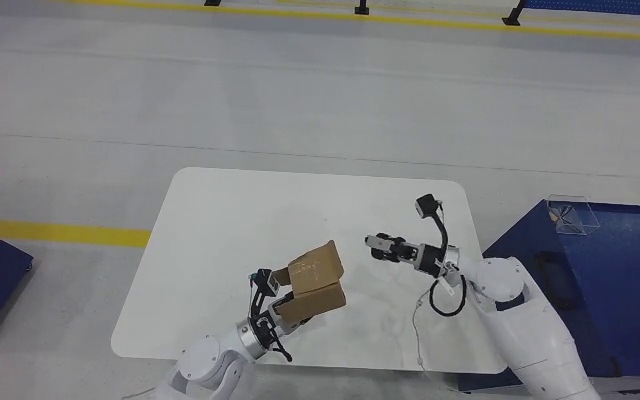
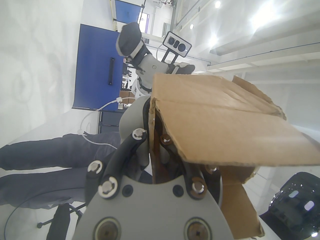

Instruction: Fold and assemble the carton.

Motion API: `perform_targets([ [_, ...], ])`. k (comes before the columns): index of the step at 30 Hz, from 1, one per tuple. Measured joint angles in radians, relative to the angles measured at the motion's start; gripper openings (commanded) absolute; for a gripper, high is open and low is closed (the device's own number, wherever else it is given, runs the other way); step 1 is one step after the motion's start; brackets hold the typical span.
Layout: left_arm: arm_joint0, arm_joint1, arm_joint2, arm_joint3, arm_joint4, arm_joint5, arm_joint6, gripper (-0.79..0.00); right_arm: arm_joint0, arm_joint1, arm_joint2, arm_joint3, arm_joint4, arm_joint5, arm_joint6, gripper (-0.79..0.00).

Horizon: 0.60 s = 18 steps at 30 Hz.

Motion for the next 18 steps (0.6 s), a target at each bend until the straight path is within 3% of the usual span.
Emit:
perform_targets([
  [4, 0.0, 0.0, 0.0, 0.0, 0.001, 0.0, 0.001, -0.785, -0.054, 0.006, 0.086, -0.018, 0.125, -0.041, -0.058, 0.0],
  [11, 0.0, 0.001, 0.0, -0.024, 0.023, 0.024, 0.025, -0.785, -0.052, 0.006, 0.084, -0.018, 0.112, -0.04, -0.055, 0.0],
  [14, 0.016, -0.001, 0.021, -0.16, 0.115, 0.206, 0.188, -0.785, -0.052, 0.006, 0.084, -0.018, 0.113, -0.04, -0.055, 0.0],
  [18, 0.042, -0.024, 0.077, -0.363, 0.052, 0.576, 0.521, -0.785, -0.052, 0.006, 0.084, -0.018, 0.113, -0.04, -0.055, 0.0],
])
